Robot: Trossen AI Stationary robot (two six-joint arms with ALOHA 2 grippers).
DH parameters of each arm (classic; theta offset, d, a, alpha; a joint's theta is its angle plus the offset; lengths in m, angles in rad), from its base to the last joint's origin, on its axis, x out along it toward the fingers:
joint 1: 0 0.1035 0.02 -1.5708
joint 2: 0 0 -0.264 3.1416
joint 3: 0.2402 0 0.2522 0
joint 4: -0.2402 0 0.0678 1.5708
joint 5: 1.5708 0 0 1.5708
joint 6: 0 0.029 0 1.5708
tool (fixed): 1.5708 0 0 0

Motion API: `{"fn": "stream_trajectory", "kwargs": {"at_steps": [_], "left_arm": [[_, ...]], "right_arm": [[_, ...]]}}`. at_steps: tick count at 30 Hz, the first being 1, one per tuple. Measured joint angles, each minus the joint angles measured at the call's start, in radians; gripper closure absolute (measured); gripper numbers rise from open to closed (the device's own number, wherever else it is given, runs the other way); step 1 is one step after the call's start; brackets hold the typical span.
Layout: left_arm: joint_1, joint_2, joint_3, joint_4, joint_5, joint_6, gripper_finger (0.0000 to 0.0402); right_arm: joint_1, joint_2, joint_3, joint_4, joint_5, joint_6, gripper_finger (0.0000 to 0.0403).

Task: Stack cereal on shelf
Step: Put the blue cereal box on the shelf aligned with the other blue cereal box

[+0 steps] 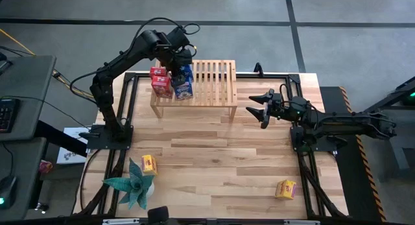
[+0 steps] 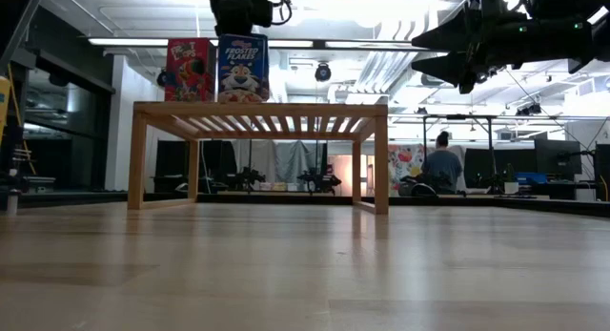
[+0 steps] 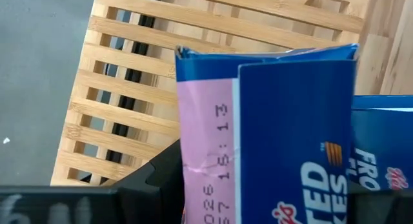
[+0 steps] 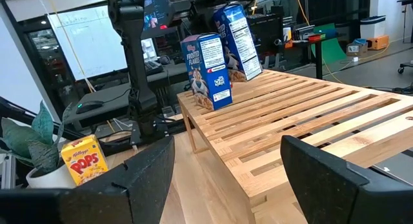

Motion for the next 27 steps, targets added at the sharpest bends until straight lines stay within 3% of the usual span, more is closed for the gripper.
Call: {"fn": "stream_trajectory", "kwargs": {"at_steps": [19, 27], "left_arm": [[0.004, 0.068, 0.002, -0.022, -0.05, 0.023, 0.0239], [0.004, 0.068, 0.002, -0.01, -0.061, -0.005, 0.0212]], "right_arm": [[0.0, 0.0, 0.0, 0.0, 0.03, -0.023, 0.0128], [0.0, 0.0, 0.0, 0.0, 0.035, -0.023, 0.0128]]}}
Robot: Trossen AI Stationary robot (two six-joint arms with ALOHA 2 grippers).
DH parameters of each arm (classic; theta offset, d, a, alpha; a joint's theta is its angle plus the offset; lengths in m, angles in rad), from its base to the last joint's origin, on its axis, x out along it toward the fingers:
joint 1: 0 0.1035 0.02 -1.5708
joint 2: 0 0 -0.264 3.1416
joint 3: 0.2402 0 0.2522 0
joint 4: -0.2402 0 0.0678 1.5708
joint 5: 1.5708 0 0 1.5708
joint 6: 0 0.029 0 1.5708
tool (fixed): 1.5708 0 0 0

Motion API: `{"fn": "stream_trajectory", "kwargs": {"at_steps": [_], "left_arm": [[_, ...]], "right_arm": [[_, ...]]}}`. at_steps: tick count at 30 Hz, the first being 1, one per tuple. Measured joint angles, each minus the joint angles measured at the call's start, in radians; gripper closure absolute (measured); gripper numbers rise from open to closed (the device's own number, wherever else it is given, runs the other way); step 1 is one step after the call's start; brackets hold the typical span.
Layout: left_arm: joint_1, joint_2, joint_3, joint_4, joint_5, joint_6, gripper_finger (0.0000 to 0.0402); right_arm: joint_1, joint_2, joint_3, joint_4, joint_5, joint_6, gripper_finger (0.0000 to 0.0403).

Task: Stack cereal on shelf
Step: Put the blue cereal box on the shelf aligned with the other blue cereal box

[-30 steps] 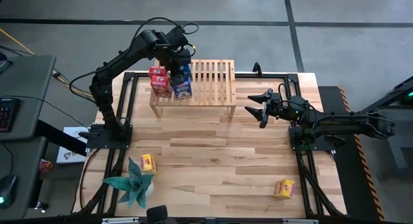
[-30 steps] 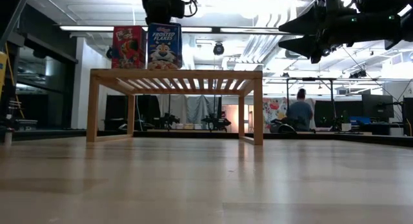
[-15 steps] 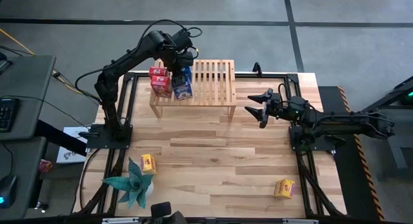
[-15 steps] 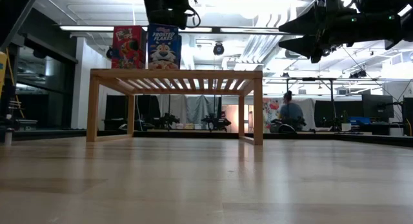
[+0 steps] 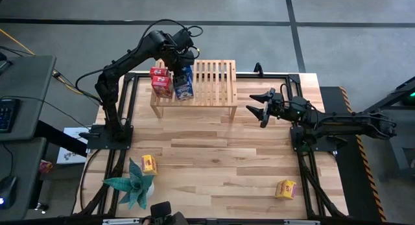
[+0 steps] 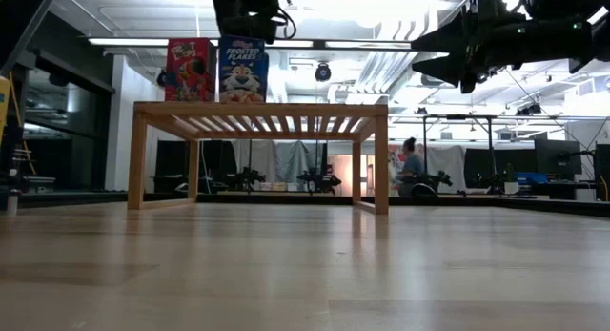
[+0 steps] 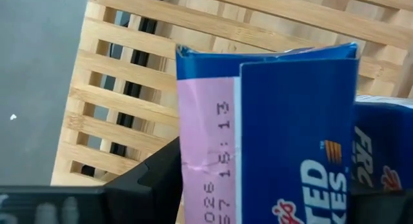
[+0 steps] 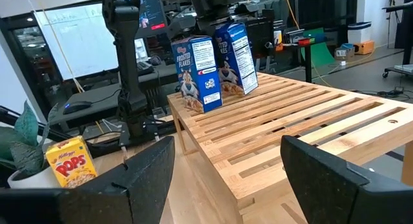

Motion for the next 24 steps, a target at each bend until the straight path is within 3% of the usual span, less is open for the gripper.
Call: {"fn": "stream_trajectory", "kwargs": {"at_steps": [12, 24], "left_arm": [[-0.003, 0.004, 0.052, 0.0, -0.031, -0.005, 0.0163], [-0.003, 0.003, 0.112, -0.041, -0.069, -0.013, 0.0162]], "right_arm": [[0.0, 0.0, 0.0, 0.0, 0.0, -0.018, 0.0128], [0.0, 0.0, 0.0, 0.0, 0.001, -0.023, 0.0128]]}}
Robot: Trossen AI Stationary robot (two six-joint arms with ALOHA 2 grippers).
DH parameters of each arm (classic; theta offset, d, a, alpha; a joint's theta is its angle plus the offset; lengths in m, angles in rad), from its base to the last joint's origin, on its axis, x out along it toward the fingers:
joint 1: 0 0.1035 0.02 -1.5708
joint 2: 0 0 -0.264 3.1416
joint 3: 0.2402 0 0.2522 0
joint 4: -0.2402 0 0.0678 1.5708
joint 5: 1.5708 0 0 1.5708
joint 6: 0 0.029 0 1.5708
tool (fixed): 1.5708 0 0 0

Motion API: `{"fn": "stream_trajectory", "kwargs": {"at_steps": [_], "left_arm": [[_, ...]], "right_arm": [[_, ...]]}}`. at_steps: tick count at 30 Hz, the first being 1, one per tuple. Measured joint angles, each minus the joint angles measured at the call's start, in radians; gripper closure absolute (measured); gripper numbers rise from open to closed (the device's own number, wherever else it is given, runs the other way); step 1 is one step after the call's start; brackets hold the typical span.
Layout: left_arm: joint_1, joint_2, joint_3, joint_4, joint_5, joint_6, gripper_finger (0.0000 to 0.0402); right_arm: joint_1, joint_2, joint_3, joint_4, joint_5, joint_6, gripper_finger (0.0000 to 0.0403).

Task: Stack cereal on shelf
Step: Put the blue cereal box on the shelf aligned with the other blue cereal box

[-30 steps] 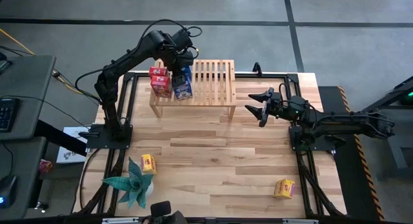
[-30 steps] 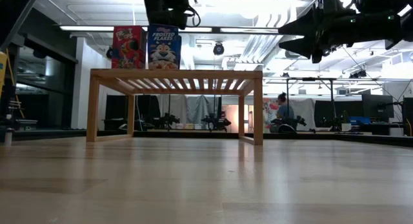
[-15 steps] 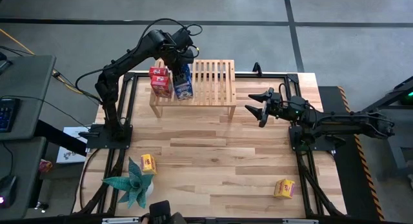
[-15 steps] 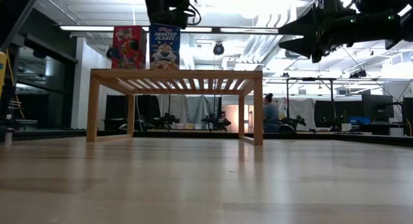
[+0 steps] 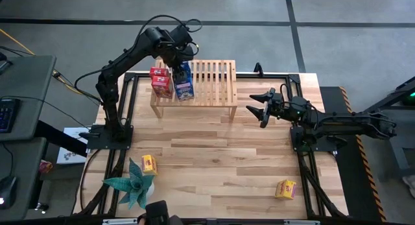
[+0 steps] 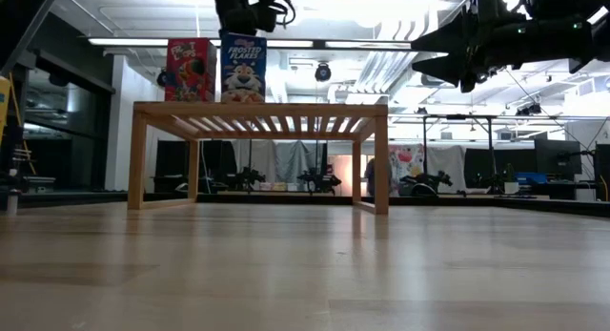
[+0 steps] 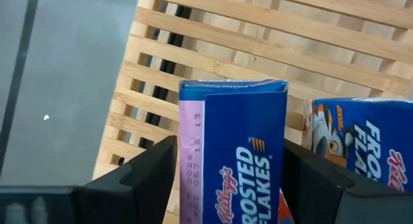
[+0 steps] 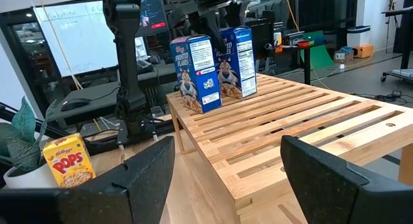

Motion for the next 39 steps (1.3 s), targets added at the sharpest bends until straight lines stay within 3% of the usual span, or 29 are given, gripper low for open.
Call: {"fn": "stream_trajectory", "kwargs": {"at_steps": [16, 19, 23, 27, 33, 39], "left_arm": [[-0.012, -0.001, 0.204, -0.082, -0.002, -0.053, 0.0163], [-0.026, -0.03, 0.197, -0.058, -0.002, -0.038, 0.0163], [-0.036, -0.058, 0.198, 0.01, -0.086, -0.041, 0.0169], [-0.008, -0.055, 0.197, 0.108, -0.162, -0.111, 0.0218], [0.041, 0.01, 0.179, 0.164, -0.142, -0.213, 0.0383], [0.087, 0.068, 0.17, 0.102, -0.155, -0.198, 0.0399]], "right_arm": [[0.0, 0.0, 0.0, 0.0, 0.003, -0.003, 0.0128], [0.0, 0.0, 0.0, 0.0, 0.003, -0.003, 0.0128], [0.0, 0.0, 0.0, 0.0, 0.003, 0.001, 0.0128], [0.0, 0.0, 0.0, 0.0, 0.002, 0.006, 0.0128], [0.0, 0.0, 0.0, 0.0, -0.002, 0.014, 0.0128], [0.0, 0.0, 0.0, -0.004, -0.002, 0.006, 0.0128]]}}
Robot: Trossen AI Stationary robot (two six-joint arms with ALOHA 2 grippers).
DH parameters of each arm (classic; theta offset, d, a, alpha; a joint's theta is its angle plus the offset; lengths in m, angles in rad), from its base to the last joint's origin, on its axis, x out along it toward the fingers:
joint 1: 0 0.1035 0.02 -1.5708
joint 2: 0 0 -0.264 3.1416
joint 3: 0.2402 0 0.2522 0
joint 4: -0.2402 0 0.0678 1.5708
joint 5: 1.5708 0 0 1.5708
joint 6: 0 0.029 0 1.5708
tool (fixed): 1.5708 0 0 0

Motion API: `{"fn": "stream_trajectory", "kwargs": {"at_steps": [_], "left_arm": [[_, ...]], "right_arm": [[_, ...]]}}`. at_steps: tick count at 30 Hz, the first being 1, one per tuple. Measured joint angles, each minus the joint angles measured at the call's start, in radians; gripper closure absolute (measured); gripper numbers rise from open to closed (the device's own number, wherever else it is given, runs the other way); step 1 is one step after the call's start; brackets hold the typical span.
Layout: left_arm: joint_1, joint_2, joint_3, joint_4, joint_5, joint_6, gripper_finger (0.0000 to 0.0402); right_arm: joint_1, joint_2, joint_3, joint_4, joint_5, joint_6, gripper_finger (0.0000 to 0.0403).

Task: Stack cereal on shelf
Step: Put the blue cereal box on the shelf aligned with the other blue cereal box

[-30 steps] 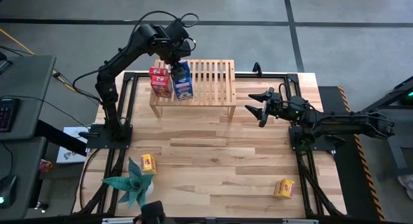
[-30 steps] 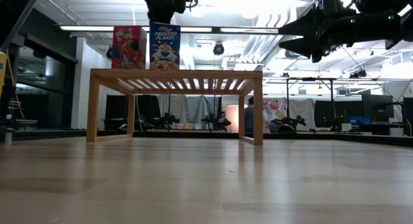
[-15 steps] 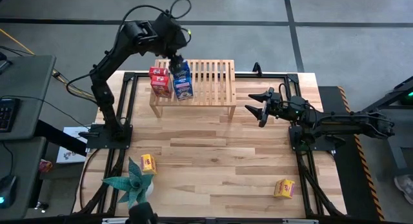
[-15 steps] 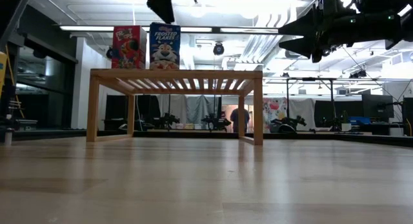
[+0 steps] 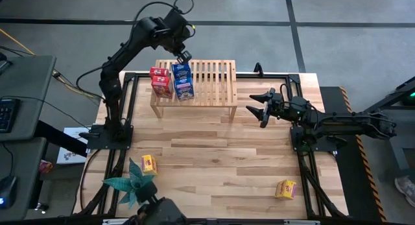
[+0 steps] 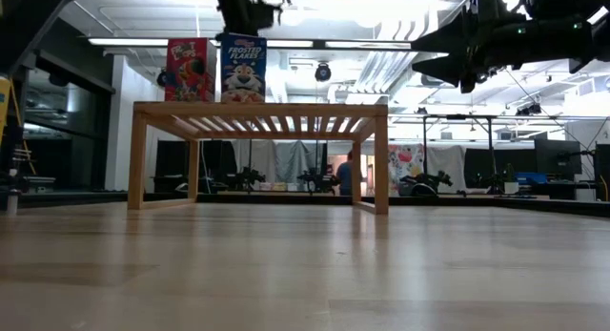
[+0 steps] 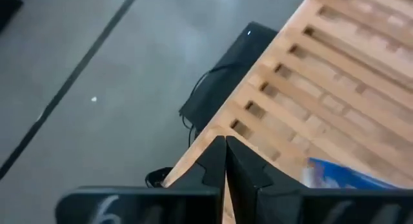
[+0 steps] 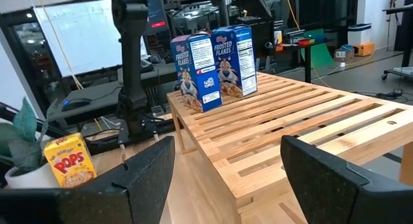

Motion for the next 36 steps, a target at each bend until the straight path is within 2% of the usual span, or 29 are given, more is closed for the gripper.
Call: {"fn": "stream_trajectory", "kwargs": {"at_steps": [5, 8, 18, 25, 29, 36], "left_arm": [[0.019, 0.025, 0.001, -0.015, 0.131, 0.067, 0.0401], [0.025, 0.06, 0.0, -0.047, 0.163, 0.098, 0.0401], [0.04, 0.133, 0.0, -0.062, 0.202, 0.13, 0.0401], [0.051, 0.135, 0.0, -0.097, 0.285, 0.132, 0.0401], [0.055, 0.134, 0.0, -0.157, 0.287, 0.132, 0.0401], [0.064, 0.126, 0.0, -0.142, 0.277, 0.145, 0.0401]], "right_arm": [[0.0, 0.0, 0.0, -0.002, 0.0, -0.01, 0.0128], [0.0, 0.0, 0.0, -0.002, 0.0, -0.009, 0.0128], [0.0, 0.0, 0.0, -0.003, 0.001, -0.009, 0.0128], [0.0, 0.0, 0.0, -0.003, 0.001, -0.009, 0.0128], [0.0, 0.0, 0.0, -0.003, 0.001, -0.009, 0.0128], [0.0, 0.0, 0.0, -0.003, 0.001, -0.009, 0.0128]]}}
